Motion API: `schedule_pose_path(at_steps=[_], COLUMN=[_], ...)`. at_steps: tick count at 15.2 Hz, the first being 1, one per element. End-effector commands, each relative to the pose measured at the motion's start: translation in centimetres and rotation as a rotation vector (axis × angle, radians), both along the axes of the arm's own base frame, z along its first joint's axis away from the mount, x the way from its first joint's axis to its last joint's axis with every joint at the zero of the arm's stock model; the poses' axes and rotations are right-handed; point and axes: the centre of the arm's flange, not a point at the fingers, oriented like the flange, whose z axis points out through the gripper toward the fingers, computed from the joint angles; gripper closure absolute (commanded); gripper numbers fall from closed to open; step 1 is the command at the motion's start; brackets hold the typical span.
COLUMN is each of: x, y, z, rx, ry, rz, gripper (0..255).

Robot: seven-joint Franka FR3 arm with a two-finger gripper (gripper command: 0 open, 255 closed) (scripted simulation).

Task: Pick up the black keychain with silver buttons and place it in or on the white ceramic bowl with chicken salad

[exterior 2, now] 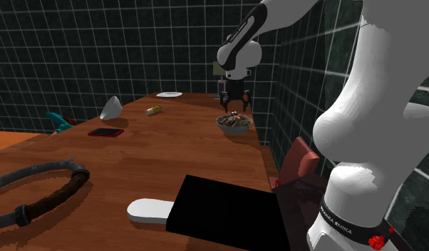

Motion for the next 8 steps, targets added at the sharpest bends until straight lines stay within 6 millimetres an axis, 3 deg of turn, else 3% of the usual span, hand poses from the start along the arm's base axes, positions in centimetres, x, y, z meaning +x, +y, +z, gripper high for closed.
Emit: schedule_pose_path(at_steps=[1,2,6,8], x=[0.0,0.0,-0.2,-0.2], y=[0.0,0.0,0.3,0.4], z=[0.0,0.0,5.0,5.0], rx=[0.000,0.000,0.000,0.000], ry=[0.000,0.000,0.000,0.000], rz=[0.000,0.000,0.000,0.000], gripper=[0,0,0,0])
